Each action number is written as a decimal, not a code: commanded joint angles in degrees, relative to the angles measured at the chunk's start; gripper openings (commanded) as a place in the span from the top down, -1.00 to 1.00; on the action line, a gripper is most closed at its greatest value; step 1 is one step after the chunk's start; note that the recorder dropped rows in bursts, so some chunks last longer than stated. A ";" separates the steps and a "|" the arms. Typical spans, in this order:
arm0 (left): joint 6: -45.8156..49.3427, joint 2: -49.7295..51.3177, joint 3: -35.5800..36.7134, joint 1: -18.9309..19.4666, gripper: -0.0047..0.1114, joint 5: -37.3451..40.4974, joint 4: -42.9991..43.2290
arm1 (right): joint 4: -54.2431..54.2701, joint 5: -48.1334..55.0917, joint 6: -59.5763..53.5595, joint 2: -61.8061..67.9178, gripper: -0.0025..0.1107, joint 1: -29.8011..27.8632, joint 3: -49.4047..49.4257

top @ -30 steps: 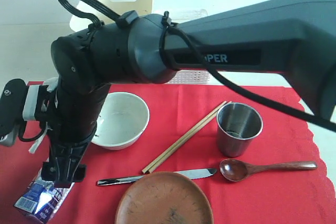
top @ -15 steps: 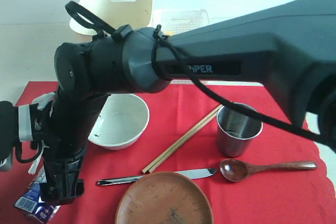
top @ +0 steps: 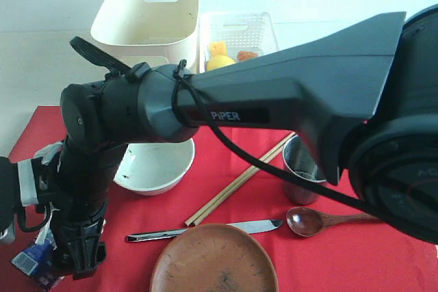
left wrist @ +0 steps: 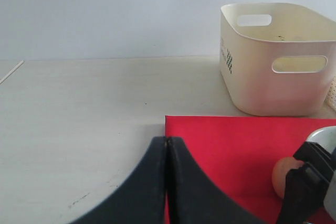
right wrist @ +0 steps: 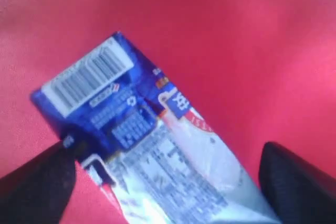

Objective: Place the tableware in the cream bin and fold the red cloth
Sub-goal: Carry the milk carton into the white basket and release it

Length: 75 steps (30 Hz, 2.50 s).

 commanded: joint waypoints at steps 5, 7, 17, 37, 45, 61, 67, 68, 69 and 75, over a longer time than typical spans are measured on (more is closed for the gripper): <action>0.08 -0.33 0.15 -0.31 0.91 -0.31 0.16 | -0.32 0.13 0.48 0.03 0.36 0.03 -1.79; 0.08 -0.33 0.15 -0.31 0.91 -0.31 0.16 | -0.32 0.13 0.48 -0.07 0.68 0.03 -1.79; 0.08 -0.33 0.15 -0.31 0.91 -0.31 0.16 | -3.45 2.02 8.81 -9.01 0.96 0.03 -1.79; 0.08 -0.33 0.15 -0.31 0.91 -0.31 0.16 | -19.55 -14.53 43.23 -25.58 0.96 -27.73 16.21; 0.08 -0.33 0.15 -0.31 0.91 -0.31 0.16 | -18.25 -22.47 49.47 -25.58 0.96 -34.79 18.83; 0.08 -0.33 0.15 -0.31 0.91 -0.31 0.16 | -17.35 -41.06 53.39 -15.71 0.96 -36.46 19.09; 0.08 -0.33 0.15 -0.31 0.91 -0.31 0.16 | -16.40 -46.18 57.30 -12.48 0.93 -36.46 19.09; 0.08 -0.33 0.15 -0.31 0.91 -0.31 0.16 | -16.10 -46.57 57.30 -12.13 0.90 -36.46 19.09; 0.08 -0.33 0.15 -0.31 0.91 -0.31 0.16 | -15.33 -47.12 57.30 -11.86 0.85 -36.46 19.09; 0.08 -0.33 0.15 -0.31 0.91 -0.31 0.16 | -14.71 -47.86 57.30 -10.48 0.34 -36.46 19.09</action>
